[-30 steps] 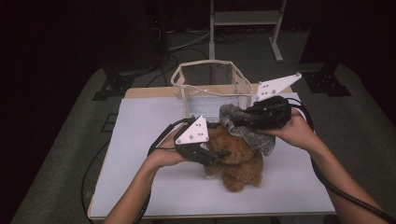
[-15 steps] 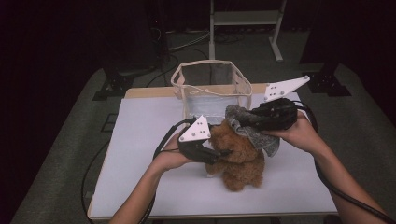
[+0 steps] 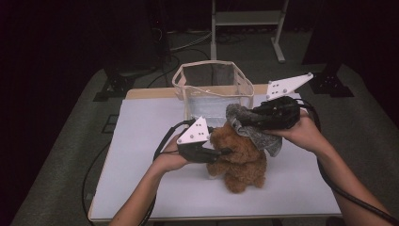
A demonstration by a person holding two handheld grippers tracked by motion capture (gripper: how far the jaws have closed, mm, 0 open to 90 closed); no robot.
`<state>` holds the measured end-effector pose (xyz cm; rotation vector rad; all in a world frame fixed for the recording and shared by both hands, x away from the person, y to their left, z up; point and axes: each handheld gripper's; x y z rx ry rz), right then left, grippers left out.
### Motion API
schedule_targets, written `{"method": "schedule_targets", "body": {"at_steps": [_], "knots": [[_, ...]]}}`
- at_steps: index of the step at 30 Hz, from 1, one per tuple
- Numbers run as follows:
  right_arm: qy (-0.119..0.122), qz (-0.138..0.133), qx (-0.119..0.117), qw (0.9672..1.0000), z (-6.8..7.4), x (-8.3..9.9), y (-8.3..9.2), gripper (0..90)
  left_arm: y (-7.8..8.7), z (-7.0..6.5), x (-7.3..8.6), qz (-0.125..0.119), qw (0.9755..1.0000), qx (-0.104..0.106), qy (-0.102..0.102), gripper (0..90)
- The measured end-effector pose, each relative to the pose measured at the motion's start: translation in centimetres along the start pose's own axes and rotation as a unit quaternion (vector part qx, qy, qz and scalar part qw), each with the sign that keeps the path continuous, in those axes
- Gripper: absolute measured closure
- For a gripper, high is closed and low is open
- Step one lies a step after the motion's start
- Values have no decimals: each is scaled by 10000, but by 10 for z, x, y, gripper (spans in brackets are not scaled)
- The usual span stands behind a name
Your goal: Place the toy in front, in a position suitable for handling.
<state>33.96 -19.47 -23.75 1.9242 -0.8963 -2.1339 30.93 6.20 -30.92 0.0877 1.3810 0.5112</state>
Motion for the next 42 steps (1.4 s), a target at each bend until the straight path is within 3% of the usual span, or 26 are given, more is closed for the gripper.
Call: {"method": "schedule_targets", "body": {"at_steps": [11,20,23,29,37,42], "knots": [[268,154,-93,9995,10,-14,-14,748,-2,1,-1,114,9999,54,68,415],[83,116,75,9999,0,-8,5,749,-7,1,-4,115,9999,88,69,408],[188,199,-63,9996,5,-12,-5,749,-10,-2,-8,179,9998,105,-31,406],[332,280,-151,9989,12,-18,-16,749,-7,0,-5,161,9998,104,11,403],[-8,5,98,10000,-2,3,21,748,-7,0,-7,182,9998,107,-11,397],[-136,-134,189,9996,-6,10,30,747,-4,1,-6,219,9997,101,-11,396]]}}
Point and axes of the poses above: each handheld gripper's, and its own axes: y roughly backward along the jaws, x roughly out of its underside, z roughly to its left, and after that the axes turned 1 degree about -y, right-handed
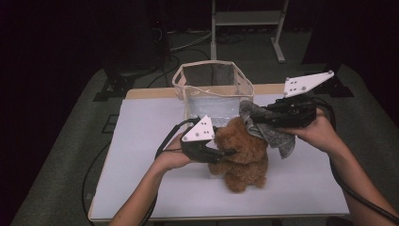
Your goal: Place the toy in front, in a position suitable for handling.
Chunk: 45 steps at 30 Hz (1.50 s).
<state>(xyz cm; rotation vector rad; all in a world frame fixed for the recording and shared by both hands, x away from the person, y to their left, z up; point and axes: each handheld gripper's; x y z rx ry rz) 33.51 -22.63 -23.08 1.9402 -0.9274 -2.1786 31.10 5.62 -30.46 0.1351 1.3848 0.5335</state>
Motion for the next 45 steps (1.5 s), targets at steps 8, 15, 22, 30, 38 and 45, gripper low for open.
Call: {"method": "schedule_targets", "body": {"at_steps": [8,15,22,30,38,45], "knots": [[-82,35,139,9999,-7,15,-1,746,12,4,7,56,9999,-100,93,390],[-193,-238,-232,9993,-6,17,-29,747,34,5,14,207,9997,-119,45,288],[-136,-323,-549,9979,2,9,-61,747,60,3,28,254,9995,-197,65,256],[-83,-213,-770,9968,10,7,-95,747,79,1,50,410,9986,-303,165,238],[-33,305,-926,9952,18,24,-140,748,95,1,73,462,9967,-543,380,234],[-23,544,-925,9942,23,45,-153,747,103,0,103,662,9930,-767,612,238]]}}
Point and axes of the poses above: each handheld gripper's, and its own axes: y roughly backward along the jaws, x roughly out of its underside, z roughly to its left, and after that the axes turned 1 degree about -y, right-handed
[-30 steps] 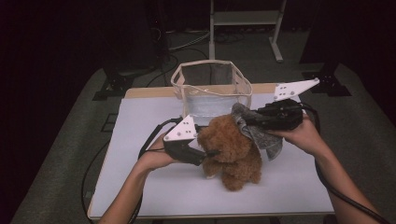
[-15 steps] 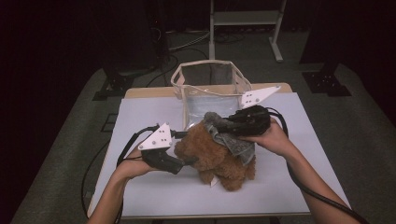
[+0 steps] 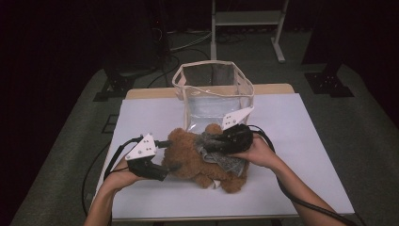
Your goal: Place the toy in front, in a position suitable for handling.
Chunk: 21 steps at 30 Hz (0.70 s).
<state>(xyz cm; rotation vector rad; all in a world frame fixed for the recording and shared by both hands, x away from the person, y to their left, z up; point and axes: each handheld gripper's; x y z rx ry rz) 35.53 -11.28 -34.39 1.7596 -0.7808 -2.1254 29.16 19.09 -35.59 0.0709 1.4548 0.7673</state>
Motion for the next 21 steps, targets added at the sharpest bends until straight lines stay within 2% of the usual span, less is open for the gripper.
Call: {"method": "schedule_targets", "body": {"at_steps": [6,10,12,14,17,21], "knots": [[-8,-9,157,9999,2,14,15,745,1,-1,6,37,9999,-95,-6,238],[-92,-6,252,9996,1,22,24,745,1,-5,0,-49,9998,-118,-178,238],[-139,-30,260,9996,1,25,24,745,-4,-6,-3,-98,9997,-38,-236,237],[-88,-8,279,9996,2,26,21,745,-9,-6,-3,17,9995,-50,-297,223],[-56,15,328,9994,2,27,22,744,-14,-2,3,85,9997,-47,-221,217],[-168,-20,428,9989,-1,36,32,744,-19,3,13,204,9997,-66,-112,205]]}}
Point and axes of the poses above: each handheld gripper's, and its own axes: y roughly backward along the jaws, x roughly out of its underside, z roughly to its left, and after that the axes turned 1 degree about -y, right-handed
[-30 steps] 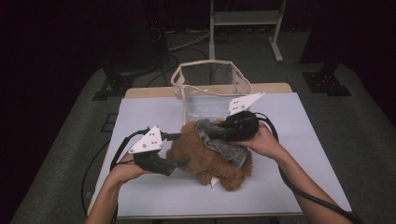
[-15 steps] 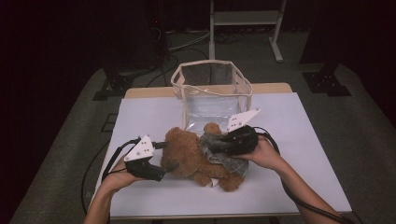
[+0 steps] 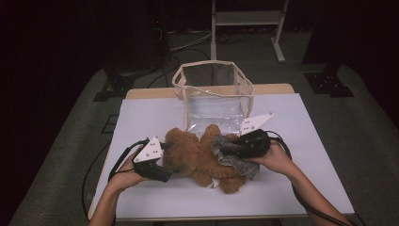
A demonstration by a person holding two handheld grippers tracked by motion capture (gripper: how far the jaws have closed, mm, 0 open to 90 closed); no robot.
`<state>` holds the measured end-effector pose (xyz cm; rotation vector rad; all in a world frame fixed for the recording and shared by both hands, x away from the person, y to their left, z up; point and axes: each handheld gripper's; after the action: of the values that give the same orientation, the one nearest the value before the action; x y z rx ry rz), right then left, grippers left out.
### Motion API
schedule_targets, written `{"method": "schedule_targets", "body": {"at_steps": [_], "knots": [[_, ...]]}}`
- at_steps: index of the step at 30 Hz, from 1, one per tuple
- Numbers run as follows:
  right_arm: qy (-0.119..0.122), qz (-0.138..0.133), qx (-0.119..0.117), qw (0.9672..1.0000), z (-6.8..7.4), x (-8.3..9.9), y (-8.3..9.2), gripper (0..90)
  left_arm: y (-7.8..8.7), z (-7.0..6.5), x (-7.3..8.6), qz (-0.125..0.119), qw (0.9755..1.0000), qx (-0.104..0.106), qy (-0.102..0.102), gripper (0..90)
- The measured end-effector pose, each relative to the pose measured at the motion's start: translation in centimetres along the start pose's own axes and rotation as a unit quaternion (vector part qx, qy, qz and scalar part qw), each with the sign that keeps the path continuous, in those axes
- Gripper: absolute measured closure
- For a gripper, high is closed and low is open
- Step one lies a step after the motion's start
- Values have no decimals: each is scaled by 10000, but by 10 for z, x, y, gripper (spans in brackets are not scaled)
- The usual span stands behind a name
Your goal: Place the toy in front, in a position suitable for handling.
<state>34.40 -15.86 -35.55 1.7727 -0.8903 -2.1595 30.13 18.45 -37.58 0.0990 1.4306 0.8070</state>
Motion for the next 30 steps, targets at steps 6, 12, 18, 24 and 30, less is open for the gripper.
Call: {"method": "schedule_targets", "body": {"at_steps": [6,12,18,24,30], "knots": [[-265,-150,156,9994,-9,19,16,744,-4,4,10,-65,9998,-154,-62,200],[-448,-249,241,9984,-13,35,25,744,-3,4,8,-105,9997,-165,-153,180],[-506,-196,313,9980,-9,48,29,743,-14,17,19,305,9987,-409,6,174],[-466,-205,227,9984,-5,48,21,743,-16,23,26,190,9988,-339,287,203],[-518,-324,135,9980,-12,37,9,743,-14,24,24,224,9989,-68,406,282]]}}
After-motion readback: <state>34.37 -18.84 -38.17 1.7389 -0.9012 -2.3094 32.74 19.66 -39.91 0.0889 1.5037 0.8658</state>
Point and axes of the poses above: each handheld gripper's, and its own axes: y roughly backward along the jaws, x roughly out of its underside, z roughly to its left, and after that the axes turned 1 degree about -y, right-handed
